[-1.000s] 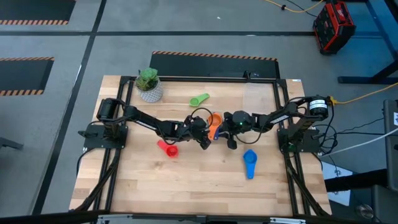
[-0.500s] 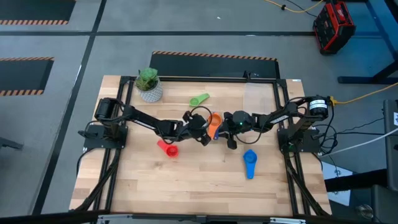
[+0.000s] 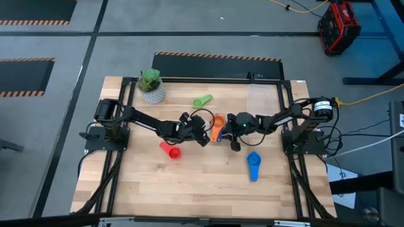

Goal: Nest measuring cups in basket

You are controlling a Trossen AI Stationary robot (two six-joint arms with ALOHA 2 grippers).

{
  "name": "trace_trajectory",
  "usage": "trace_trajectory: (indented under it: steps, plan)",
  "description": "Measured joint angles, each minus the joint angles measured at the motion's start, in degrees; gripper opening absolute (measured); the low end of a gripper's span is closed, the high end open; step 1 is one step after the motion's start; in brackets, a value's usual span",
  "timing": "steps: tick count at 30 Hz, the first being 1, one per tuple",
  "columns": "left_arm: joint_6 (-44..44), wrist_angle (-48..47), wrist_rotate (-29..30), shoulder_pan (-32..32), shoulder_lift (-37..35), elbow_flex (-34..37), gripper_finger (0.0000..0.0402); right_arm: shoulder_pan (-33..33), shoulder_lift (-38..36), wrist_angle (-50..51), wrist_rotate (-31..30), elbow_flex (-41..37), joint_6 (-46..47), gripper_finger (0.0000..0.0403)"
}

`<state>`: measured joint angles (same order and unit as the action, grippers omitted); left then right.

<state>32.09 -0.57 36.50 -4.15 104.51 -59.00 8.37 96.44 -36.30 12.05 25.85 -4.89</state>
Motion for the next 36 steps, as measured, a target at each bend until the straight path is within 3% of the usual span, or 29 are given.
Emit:
trace_trajectory:
  steps: [5,15,27,36]
  plan:
    - [3.2,1.0,-3.4,0.0,1.8,0.0,0.0094,0.0,0.0,-0.4,0.0,0.0,-0.1,0.0084]
    - [5.1,12.4,-7.9,-0.3,6.8,0.0,0.0094,0.0,0.0,-2.3,0.0,0.0,-0.1,0.0084]
    - [3.4,8.9,-6.8,-0.8,6.9,0.0,0.0094,0.0,-1.5,1.3,0.0,0.0,0.1,0.0084]
    - [3.3,1.1,-6.7,-0.8,3.9,0.0,0.0094,0.0,-12.6,16.1,0.0,0.0,-0.1,0.0084]
